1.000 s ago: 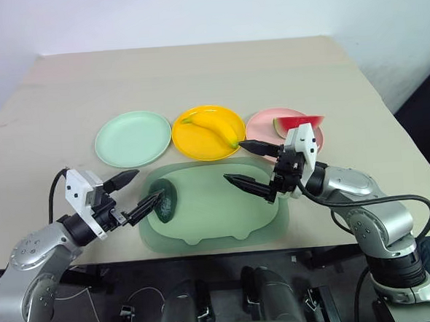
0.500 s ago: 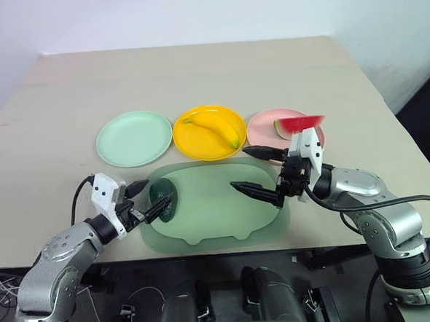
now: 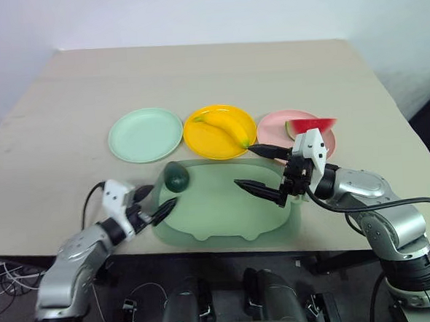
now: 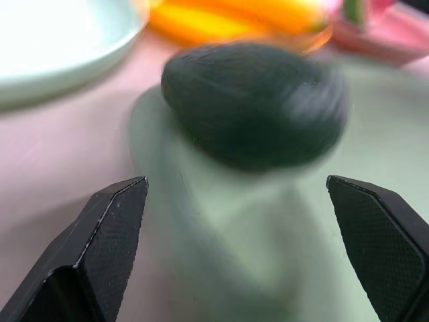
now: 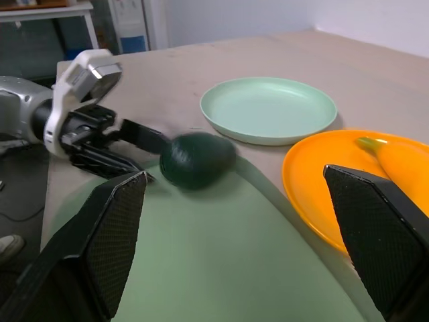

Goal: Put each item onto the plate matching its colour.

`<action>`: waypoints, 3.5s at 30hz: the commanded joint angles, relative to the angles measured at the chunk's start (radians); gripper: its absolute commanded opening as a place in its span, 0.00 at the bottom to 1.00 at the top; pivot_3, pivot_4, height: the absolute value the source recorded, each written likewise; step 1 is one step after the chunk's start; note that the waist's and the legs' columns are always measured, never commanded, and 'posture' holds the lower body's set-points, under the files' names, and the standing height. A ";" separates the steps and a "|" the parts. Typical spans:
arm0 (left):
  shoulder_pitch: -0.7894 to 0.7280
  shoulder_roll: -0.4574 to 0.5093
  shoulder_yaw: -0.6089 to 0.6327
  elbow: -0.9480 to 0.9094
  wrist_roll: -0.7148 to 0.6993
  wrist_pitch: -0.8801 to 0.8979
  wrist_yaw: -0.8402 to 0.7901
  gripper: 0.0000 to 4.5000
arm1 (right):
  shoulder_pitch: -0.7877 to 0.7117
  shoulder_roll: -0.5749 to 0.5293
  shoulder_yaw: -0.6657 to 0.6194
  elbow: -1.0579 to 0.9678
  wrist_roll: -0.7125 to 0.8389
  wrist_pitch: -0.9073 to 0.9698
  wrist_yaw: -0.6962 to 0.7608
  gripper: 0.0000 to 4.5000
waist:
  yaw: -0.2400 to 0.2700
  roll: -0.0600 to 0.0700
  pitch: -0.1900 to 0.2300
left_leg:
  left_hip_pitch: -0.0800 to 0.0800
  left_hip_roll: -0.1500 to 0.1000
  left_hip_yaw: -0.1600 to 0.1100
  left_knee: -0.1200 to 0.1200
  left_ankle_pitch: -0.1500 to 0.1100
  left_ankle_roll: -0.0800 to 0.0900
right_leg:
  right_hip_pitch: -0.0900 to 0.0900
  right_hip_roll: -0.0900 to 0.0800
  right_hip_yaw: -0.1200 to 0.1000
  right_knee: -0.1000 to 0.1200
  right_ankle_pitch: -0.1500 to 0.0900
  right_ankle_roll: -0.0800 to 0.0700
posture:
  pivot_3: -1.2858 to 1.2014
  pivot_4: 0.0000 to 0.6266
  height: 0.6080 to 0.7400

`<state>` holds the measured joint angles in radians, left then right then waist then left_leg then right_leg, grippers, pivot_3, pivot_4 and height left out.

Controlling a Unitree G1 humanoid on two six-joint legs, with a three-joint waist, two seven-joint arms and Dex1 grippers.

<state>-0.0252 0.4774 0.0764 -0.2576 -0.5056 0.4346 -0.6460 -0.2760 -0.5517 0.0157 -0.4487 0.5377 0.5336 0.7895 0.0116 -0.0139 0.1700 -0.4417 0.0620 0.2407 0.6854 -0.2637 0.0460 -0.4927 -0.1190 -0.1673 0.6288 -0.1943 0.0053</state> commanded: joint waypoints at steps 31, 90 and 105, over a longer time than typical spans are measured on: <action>-0.287 0.098 -0.144 -0.021 0.058 0.183 -0.071 1.00 | 0.018 -0.023 -0.021 -0.083 -0.008 0.015 -0.094 0.99 | -0.025 0.000 0.000 | 0.000 0.002 -0.001 0.001 0.001 -0.001 | -0.001 0.002 -0.002 0.003 0.000 0.001 | 0.52 0.24 0.67; -0.662 -0.011 0.093 0.644 0.299 -0.275 0.195 0.99 | -0.074 0.025 0.008 -0.022 -0.039 0.009 -0.125 1.00 | -0.027 -0.001 0.000 | -0.002 0.002 -0.001 0.012 -0.001 0.003 | 0.000 0.001 -0.002 0.011 0.001 0.004 | 0.52 0.24 0.67; -0.076 0.224 0.321 0.154 -0.056 -0.212 -0.302 0.99 | 0.050 0.007 -0.121 -0.071 0.095 0.035 -0.097 1.00 | -0.022 -0.001 0.000 | -0.002 0.002 -0.001 0.013 -0.002 0.003 | -0.002 -0.001 -0.001 0.014 -0.004 0.006 | 0.52 0.24 0.67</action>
<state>-0.1213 0.6764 0.3443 -0.0506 -0.5077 0.2300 -0.8880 -0.2360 -0.5321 -0.0525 -0.4726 0.5865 0.5652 0.6860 -0.0108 -0.0152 0.1700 -0.4433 0.0644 0.2398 0.6981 -0.2660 0.0497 -0.4944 -0.1197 -0.1683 0.6424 -0.1988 0.0111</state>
